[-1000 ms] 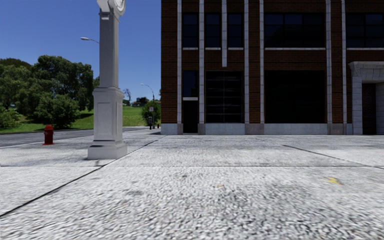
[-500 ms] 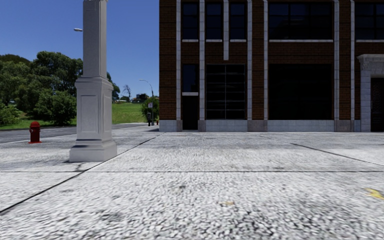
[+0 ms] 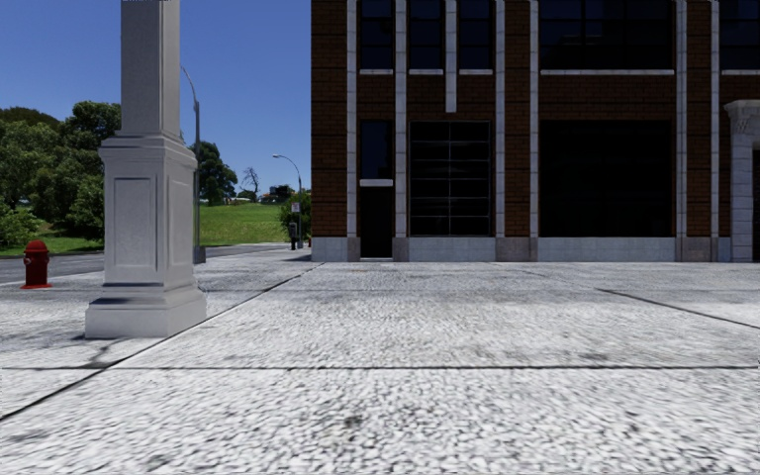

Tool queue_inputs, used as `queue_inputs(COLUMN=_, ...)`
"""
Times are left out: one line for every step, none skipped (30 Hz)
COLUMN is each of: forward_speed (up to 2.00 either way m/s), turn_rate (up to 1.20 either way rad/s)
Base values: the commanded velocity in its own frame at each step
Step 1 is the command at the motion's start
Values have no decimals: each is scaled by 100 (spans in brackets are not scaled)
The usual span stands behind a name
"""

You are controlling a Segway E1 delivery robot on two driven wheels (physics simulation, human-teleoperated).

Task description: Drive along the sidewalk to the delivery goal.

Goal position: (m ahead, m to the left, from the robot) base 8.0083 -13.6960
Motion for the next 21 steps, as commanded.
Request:
queue_inputs(forward_speed=127, turn_rate=-1)
queue_inputs(forward_speed=127, turn_rate=-1)
queue_inputs(forward_speed=127, turn_rate=-1)
queue_inputs(forward_speed=127, turn_rate=-1)
queue_inputs(forward_speed=127, turn_rate=-1)
queue_inputs(forward_speed=127, turn_rate=-1)
queue_inputs(forward_speed=127, turn_rate=-1)
queue_inputs(forward_speed=127, turn_rate=-1)
queue_inputs(forward_speed=127, turn_rate=-1)
queue_inputs(forward_speed=127, turn_rate=-1)
queue_inputs(forward_speed=127, turn_rate=-1)
queue_inputs(forward_speed=127, turn_rate=-1)
queue_inputs(forward_speed=127, turn_rate=-1)
queue_inputs(forward_speed=127, turn_rate=-1)
queue_inputs(forward_speed=127, turn_rate=-1)
queue_inputs(forward_speed=127, turn_rate=-1)
queue_inputs(forward_speed=127, turn_rate=-1)
queue_inputs(forward_speed=127, turn_rate=-1)
queue_inputs(forward_speed=127, turn_rate=-1)
queue_inputs(forward_speed=127, turn_rate=-1)
queue_inputs(forward_speed=127, turn_rate=-1)
